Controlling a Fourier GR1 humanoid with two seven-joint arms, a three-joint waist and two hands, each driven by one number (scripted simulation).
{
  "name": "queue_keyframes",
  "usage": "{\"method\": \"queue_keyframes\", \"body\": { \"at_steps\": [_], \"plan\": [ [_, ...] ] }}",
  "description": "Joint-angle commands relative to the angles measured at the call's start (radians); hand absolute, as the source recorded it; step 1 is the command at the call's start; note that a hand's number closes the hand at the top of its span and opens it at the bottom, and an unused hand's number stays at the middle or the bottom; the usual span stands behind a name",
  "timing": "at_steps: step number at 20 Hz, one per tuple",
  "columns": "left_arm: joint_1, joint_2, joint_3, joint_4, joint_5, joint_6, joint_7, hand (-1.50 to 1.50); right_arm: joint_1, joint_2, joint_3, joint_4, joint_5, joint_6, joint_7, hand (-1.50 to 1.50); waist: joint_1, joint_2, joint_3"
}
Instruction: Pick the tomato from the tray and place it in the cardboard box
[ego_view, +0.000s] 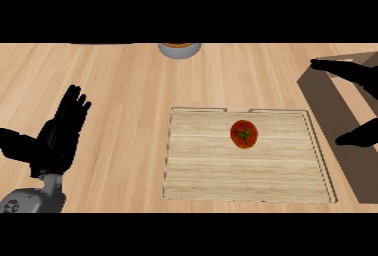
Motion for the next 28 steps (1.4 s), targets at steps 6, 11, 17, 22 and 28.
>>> {"method": "queue_keyframes", "body": {
  "at_steps": [6, 11, 17, 22, 28],
  "plan": [
    [-0.042, -0.042, 0.008, 0.027, -0.031, -0.001, 0.027, 0.0, 0.001, 0.104, 0.033, -0.331, -0.088, 0.177, 0.397, -1.5, -0.001, 0.005, 0.002],
    [0.023, -0.029, 0.037, -0.085, -0.057, -0.018, 0.076, 0.0, -0.007, 0.187, 0.003, -0.36, -0.041, 0.242, 0.455, -1.5, 0.01, 0.007, 0.003],
    [0.065, -0.057, 0.064, -0.085, -0.062, -0.072, 0.033, 0.0, 0.07, 0.289, 0.041, -0.386, 0.117, 0.215, 0.526, -1.5, 0.009, 0.007, 0.003],
    [-0.016, -0.081, 0.092, -0.029, -0.088, -0.081, 0.071, 0.0, 0.082, 0.381, 0.042, -0.338, 0.182, 0.237, 0.504, -1.5, 0.008, 0.008, 0.003],
    [0.027, -0.1, 0.124, -0.04, -0.099, -0.124, 0.053, 0.0, 0.095, 0.45, 0.03, -0.259, 0.315, 0.198, 0.413, -1.5, 0.01, 0.008, 0.003]
  ]
}}
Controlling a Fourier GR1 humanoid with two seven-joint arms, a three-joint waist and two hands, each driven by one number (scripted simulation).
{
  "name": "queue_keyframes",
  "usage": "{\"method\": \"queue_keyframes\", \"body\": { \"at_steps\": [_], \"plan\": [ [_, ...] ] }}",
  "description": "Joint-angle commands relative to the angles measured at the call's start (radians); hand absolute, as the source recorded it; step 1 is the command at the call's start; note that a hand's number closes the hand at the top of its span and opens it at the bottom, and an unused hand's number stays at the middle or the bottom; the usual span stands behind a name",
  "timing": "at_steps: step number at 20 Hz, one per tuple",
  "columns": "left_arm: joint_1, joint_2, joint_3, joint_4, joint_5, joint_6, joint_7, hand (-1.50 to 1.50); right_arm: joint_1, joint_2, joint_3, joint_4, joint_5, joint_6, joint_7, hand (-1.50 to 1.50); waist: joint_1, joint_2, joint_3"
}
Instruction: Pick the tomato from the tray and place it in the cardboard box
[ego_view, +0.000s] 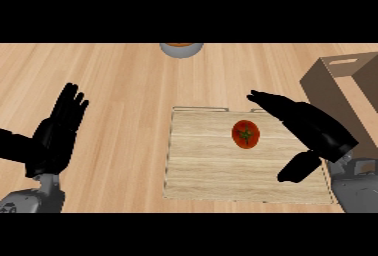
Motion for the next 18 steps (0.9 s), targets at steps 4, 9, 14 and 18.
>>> {"method": "queue_keyframes", "body": {
  "at_steps": [4, 9, 14, 18],
  "plan": [
    [0.046, -0.015, 0.031, 0.008, -0.014, -0.071, -0.033, 0.0, 0.041, 0.082, -0.013, 0.004, 0.114, -0.024, -0.036, -1.5, -0.001, 0.0, 0.0],
    [0.007, -0.043, 0.052, -0.013, -0.053, -0.044, 0.017, 0.0, 0.007, 0.127, -0.053, 0.043, 0.128, 0.055, -0.035, -1.5, -0.001, 0.0, 0.0],
    [-0.033, -0.081, 0.025, -0.037, -0.092, -0.016, 0.065, 0.0, 0.015, 0.17, -0.013, 0.093, 0.211, 0.038, -0.064, -1.5, 0.0, 0.0, 0.0],
    [-0.007, -0.076, 0.071, -0.01, -0.066, -0.063, 0.038, 0.0, -0.031, 0.213, -0.035, 0.152, 0.281, -0.001, -0.053, -1.5, 0.001, 0.0, 0.0]
  ]
}}
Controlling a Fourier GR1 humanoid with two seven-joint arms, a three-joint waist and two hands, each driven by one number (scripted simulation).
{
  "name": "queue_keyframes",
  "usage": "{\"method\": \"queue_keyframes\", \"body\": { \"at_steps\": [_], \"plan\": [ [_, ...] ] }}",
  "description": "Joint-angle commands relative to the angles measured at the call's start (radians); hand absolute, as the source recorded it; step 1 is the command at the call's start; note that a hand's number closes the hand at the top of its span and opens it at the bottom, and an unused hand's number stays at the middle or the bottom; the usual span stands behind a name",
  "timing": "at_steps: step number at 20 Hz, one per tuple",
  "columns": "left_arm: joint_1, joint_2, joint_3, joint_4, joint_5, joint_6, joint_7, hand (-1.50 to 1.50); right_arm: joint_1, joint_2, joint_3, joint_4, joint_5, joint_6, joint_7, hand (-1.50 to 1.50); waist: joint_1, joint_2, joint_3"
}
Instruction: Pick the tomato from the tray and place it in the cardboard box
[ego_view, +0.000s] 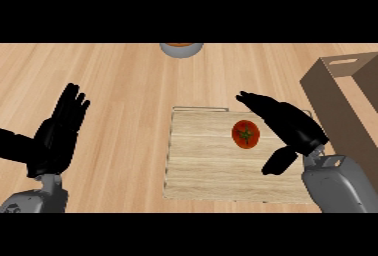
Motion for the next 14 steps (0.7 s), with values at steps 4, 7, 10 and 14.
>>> {"method": "queue_keyframes", "body": {
  "at_steps": [4, 7, 10, 14],
  "plan": [
    [-0.056, -0.033, 0.02, 0.106, -0.032, -0.021, -0.053, 0.0, -0.044, 0.056, -0.01, 0.139, 0.108, -0.065, -0.077, -1.5, 0.0, 0.001, 0.0],
    [-0.016, -0.02, 0.034, 0.015, -0.025, -0.032, 0.016, 0.0, -0.053, 0.065, -0.04, 0.12, 0.112, -0.011, -0.062, -1.5, 0.001, 0.0, 0.0],
    [0.012, -0.034, 0.04, 0.03, -0.03, -0.047, -0.032, 0.0, 0.052, 0.059, -0.024, 0.056, 0.135, -0.041, -0.094, -1.5, -0.002, -0.001, 0.0],
    [0.017, -0.071, -0.014, -0.098, -0.089, 0.033, 0.07, 0.0, 0.025, 0.064, -0.032, 0.01, 0.119, 0.056, -0.054, -1.5, -0.003, -0.002, 0.0]
  ]
}}
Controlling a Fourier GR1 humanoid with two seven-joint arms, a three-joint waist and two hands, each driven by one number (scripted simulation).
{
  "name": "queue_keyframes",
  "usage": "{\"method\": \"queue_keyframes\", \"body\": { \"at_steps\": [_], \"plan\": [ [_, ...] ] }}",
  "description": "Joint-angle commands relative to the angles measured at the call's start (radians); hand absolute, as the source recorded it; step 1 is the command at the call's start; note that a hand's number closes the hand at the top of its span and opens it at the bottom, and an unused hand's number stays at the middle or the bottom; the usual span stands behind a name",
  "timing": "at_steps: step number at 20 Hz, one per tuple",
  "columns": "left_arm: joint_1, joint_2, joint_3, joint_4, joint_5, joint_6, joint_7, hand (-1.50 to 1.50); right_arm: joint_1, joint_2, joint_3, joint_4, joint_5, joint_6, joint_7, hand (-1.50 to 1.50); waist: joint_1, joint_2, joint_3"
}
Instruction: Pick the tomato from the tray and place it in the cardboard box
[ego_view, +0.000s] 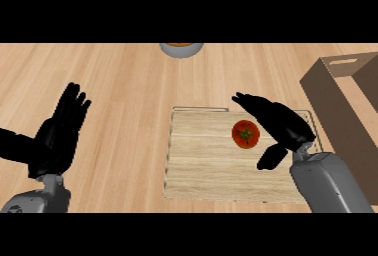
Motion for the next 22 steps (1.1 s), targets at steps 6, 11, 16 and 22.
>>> {"method": "queue_keyframes", "body": {
  "at_steps": [6, 11, 16, 22],
  "plan": [
    [0.042, -0.024, 0.001, -0.029, -0.025, -0.022, -0.016, 0.0, -0.023, 0.023, -0.04, 0.033, 0.036, 0.041, -0.02, -1.5, 0.001, 0.0, 0.0],
    [-0.041, -0.023, 0.033, 0.041, -0.022, -0.022, 0.013, 0.0, 0.007, 0.048, -0.022, 0.14, 0.108, -0.064, -0.092, -1.5, -0.002, 0.0, 0.0],
    [-0.035, -0.016, 0.055, 0.059, -0.025, -0.049, -0.021, 0.0, -0.018, 0.038, -0.048, 0.156, 0.124, -0.046, -0.126, -1.5, 0.0, 0.0, 0.0],
    [-0.027, -0.016, 0.071, 0.051, -0.016, -0.069, -0.02, 0.0, -0.011, 0.09, -0.029, 0.194, 0.179, -0.105, -0.128, -1.5, 0.0, 0.0, 0.0]
  ]
}}
